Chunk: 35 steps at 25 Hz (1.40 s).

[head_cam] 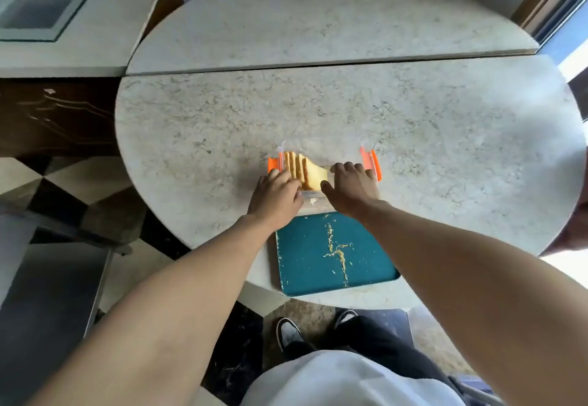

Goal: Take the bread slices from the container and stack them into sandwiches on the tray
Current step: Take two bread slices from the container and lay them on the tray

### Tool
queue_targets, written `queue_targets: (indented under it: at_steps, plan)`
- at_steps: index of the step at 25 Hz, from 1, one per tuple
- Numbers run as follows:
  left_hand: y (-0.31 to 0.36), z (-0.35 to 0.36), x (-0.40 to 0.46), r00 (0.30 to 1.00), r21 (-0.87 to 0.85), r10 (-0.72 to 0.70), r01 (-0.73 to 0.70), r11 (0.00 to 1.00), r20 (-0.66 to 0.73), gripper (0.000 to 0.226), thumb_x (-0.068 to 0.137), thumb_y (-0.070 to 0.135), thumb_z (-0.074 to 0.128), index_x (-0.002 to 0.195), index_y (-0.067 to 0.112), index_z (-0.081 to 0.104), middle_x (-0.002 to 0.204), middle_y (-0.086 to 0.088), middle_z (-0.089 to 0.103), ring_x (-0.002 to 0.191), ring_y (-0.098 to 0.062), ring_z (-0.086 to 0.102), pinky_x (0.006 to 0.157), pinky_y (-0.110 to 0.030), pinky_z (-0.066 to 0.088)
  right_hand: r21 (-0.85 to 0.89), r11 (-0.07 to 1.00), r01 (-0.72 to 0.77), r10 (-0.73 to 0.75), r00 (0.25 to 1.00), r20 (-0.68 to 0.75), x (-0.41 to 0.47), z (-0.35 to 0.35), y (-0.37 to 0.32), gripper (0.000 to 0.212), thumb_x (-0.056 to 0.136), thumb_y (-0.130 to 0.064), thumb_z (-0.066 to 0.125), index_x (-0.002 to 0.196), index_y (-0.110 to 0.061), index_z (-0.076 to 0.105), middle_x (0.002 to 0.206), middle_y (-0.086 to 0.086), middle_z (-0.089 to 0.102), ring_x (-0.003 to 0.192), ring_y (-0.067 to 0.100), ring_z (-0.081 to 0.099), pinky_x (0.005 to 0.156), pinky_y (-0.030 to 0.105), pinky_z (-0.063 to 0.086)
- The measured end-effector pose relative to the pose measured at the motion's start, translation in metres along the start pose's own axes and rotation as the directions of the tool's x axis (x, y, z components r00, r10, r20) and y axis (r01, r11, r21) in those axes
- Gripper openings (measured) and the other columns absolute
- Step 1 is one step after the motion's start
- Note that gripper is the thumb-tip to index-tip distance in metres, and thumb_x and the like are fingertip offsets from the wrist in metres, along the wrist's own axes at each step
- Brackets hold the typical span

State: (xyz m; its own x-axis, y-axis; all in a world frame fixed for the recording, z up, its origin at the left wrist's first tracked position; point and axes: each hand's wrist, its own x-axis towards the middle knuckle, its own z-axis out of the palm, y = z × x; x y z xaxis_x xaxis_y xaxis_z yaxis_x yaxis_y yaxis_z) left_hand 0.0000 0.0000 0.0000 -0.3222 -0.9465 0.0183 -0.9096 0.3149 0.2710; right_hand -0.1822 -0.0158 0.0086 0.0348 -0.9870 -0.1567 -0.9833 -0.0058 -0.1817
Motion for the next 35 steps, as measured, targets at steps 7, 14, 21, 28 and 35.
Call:
queue_targets:
  at_steps: [7, 14, 21, 28, 35]
  plan:
    - [0.0, -0.005, 0.047, 1.0, -0.032, 0.019, -0.019, 0.999, -0.011, 0.022, 0.09, 0.012, 0.057, 0.102, 0.008, 0.075, 0.108, -0.009, 0.071, 0.11, -0.032, 0.055, 0.093, -0.044, 0.04, 0.273, 0.96, -0.063, 0.014, 0.984, 0.177, 0.044, 0.014, 0.009, 0.046, 0.094, -0.042, 0.053, 0.132, -0.015, 0.051, 0.129, 0.011, 0.06, 0.115, 0.03, 0.058, 0.088, 0.043, 0.051]
    - [0.01, -0.002, 0.077, 0.961, 0.267, -0.019, -0.058, 0.962, 0.276, 0.021, 0.09, 0.017, 0.058, 0.109, 0.018, 0.068, 0.116, -0.002, 0.066, 0.119, -0.028, 0.049, 0.098, -0.044, 0.03, 0.28, 0.954, -0.103, -0.024, 0.91, 0.415, 0.085, 0.035, 0.005, 0.09, 0.072, -0.073, 0.068, 0.133, -0.011, 0.047, 0.126, 0.015, 0.06, 0.109, 0.034, 0.06, 0.086, 0.043, 0.053]
    - [0.007, 0.001, 0.09, 0.954, 0.301, -0.061, -0.032, 0.953, 0.293, 0.024, 0.089, 0.018, 0.061, 0.112, 0.022, 0.064, 0.119, -0.002, 0.064, 0.121, -0.027, 0.049, 0.098, -0.044, 0.03, 0.28, 0.951, -0.128, -0.022, 0.879, 0.475, 0.095, 0.043, -0.002, 0.093, 0.075, -0.057, 0.077, 0.141, -0.006, 0.035, 0.135, 0.018, 0.054, 0.117, 0.035, 0.058, 0.082, 0.039, 0.048]
    - [-0.002, 0.011, 0.097, 0.972, 0.23, 0.028, -0.083, 0.97, 0.233, 0.022, 0.088, 0.024, 0.06, 0.109, 0.023, 0.066, 0.111, -0.001, 0.066, 0.113, -0.026, 0.053, 0.093, -0.045, 0.031, 0.262, 0.956, -0.132, 0.013, 0.911, 0.412, 0.094, 0.03, 0.02, 0.056, 0.089, -0.04, 0.063, 0.131, -0.008, 0.043, 0.125, 0.017, 0.059, 0.11, 0.035, 0.061, 0.079, 0.041, 0.051]
    - [0.004, 0.018, 0.119, 0.984, 0.195, 0.158, -0.171, 0.966, 0.081, 0.023, 0.094, 0.034, 0.058, 0.107, 0.019, 0.07, 0.108, -0.005, 0.057, 0.108, -0.027, 0.049, 0.087, -0.042, 0.038, 0.176, 0.982, -0.062, 0.022, 0.975, 0.22, 0.094, 0.027, 0.025, 0.025, 0.094, -0.024, 0.054, 0.113, -0.009, 0.049, 0.107, 0.015, 0.065, 0.096, 0.036, 0.064, 0.062, 0.037, 0.038]
